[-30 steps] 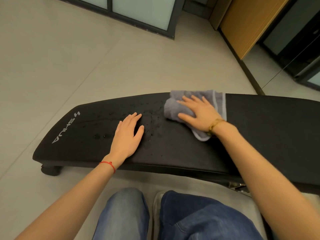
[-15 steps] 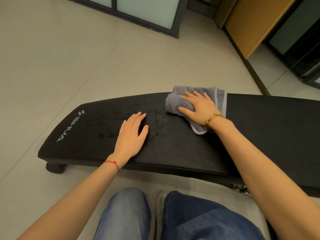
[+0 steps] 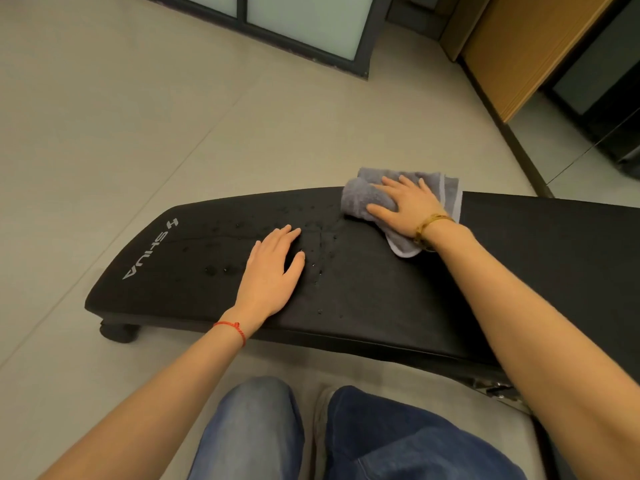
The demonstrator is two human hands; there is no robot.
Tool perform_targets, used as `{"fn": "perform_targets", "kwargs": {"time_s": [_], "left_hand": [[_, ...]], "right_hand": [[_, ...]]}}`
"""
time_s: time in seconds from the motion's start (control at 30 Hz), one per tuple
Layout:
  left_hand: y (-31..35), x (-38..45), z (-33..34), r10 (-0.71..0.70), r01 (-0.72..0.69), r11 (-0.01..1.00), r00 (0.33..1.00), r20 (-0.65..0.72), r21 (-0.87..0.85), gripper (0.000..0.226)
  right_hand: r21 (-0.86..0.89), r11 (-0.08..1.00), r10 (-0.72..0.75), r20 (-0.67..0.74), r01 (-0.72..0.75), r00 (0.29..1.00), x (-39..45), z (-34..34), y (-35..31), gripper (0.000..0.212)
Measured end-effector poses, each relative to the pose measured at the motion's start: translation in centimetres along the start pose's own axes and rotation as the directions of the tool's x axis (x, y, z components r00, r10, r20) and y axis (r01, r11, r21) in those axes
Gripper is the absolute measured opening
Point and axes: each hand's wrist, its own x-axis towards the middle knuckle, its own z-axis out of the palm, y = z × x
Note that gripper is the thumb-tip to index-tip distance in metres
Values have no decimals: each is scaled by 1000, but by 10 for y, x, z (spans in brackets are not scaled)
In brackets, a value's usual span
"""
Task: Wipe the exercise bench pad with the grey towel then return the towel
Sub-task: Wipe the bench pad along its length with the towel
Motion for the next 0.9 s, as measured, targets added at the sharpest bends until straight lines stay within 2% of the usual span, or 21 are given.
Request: {"fn": "perform_targets", "kwargs": {"time_s": [0.07, 0.17, 0.27, 0.37, 0.43, 0.5, 0.53, 0.6, 0.67, 0.73, 0.83, 0.9], "left_hand": [[-1, 1, 1, 10, -10, 1000, 1000, -4, -1, 50], [-4, 2, 2, 19, -19, 1000, 1000, -12, -9, 49], [-5, 1, 4, 19, -19, 1000, 1000, -15, -10, 49], [-4, 1, 3, 16, -16, 1000, 1000, -12, -5, 50], [-2, 1, 2, 8, -8, 1000, 1000, -3, 3, 50], [-1, 0, 2, 2, -2, 1000, 1000, -1, 0, 50], [-2, 0, 2, 5, -5, 1000, 1000, -5, 1, 50], [-3, 1, 2, 13, -13, 1000, 1000, -9, -3, 50], [-5, 2, 3, 12, -12, 1000, 1000, -7, -26, 49], [-5, 2, 3, 18, -18, 999, 1000, -3, -34, 49], [-5, 1, 4, 18, -18, 1000, 1000, -9, -12, 50], [-4, 1, 4, 14, -14, 1000, 1000, -7, -12, 50]], "right_hand": [[12, 992, -122, 22, 122, 992, -19, 7, -21, 59], [38, 934, -355, -17, 356, 935, -102, 9, -45, 62], [81, 893, -447, 35, 443, 894, -147, 4, -42, 59], [128, 917, -379, -12, 377, 925, -94, -1, -22, 66], [97, 976, -192, -24, 193, 981, -34, -3, -11, 65], [19, 998, -55, 9, 55, 998, 4, 2, -14, 61], [-4, 998, -60, 13, 60, 998, 8, 7, -21, 60], [-3, 984, -177, 5, 177, 984, -18, 16, -40, 59], [26, 941, -338, -33, 338, 941, -76, 17, -55, 60], [65, 905, -419, -26, 420, 908, -132, 17, -60, 60], [114, 900, -424, 17, 420, 905, -135, 2, -35, 64], [126, 934, -333, -26, 333, 943, -88, -3, -14, 75]]}}
